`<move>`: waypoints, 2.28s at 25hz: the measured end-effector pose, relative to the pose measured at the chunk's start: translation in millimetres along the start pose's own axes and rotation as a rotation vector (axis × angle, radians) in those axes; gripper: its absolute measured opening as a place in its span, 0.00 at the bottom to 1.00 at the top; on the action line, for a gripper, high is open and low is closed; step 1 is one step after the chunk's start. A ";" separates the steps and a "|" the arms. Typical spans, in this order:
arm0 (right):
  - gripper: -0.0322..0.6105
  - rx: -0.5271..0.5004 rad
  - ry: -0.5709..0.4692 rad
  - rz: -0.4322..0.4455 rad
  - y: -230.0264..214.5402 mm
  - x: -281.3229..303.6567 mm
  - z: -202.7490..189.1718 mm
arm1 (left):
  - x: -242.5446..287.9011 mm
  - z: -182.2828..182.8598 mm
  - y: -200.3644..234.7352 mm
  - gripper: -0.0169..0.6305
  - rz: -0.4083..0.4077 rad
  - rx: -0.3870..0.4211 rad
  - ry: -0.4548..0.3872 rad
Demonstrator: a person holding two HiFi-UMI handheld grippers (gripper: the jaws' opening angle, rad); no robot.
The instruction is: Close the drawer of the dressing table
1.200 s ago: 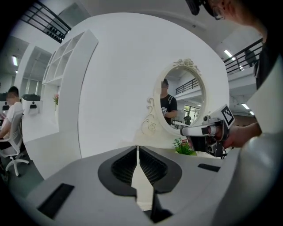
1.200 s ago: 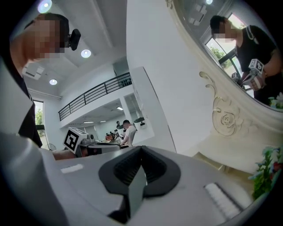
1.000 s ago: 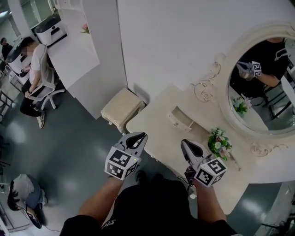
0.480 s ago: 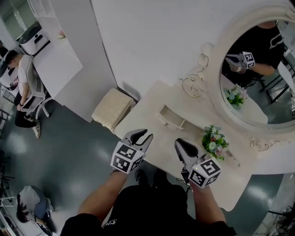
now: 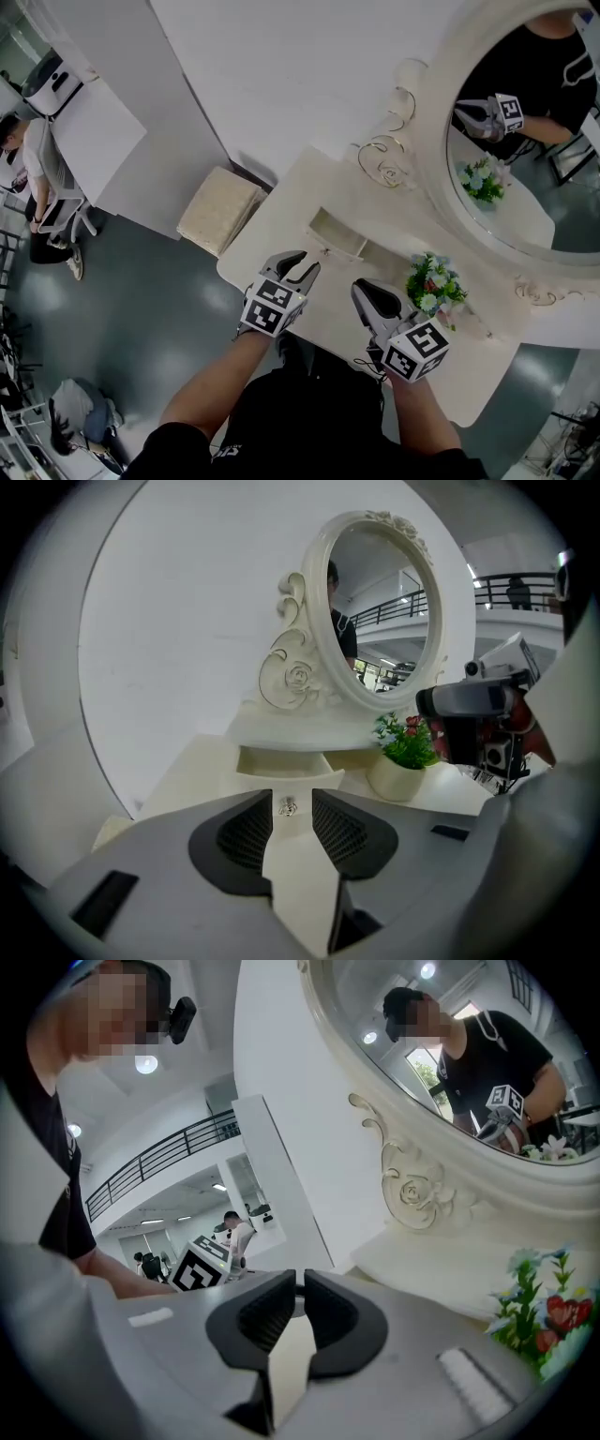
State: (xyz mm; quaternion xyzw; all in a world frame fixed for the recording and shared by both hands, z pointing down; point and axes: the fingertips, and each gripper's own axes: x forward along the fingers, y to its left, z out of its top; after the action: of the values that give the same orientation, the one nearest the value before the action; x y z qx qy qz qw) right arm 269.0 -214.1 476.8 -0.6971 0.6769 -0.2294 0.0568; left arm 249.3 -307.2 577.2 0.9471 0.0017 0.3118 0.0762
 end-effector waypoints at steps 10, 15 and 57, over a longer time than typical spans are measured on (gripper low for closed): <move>0.11 0.034 0.023 -0.020 -16.5 -9.3 -8.8 | 55.7 -32.9 0.2 0.22 -0.018 0.032 0.116; 0.11 0.040 0.025 -0.036 -23.0 -14.3 -9.3 | 70.1 -37.0 3.3 0.22 -0.012 0.028 0.137; 0.11 0.051 0.034 -0.057 -30.0 -11.8 -11.0 | 113.2 1.9 14.9 0.18 -0.042 0.076 0.163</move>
State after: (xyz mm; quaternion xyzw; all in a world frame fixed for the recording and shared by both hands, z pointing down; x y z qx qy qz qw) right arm 292.5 -197.9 495.4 -0.7104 0.6516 -0.2599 0.0568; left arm 340.9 -316.5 644.7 0.9206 0.0395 0.3857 0.0461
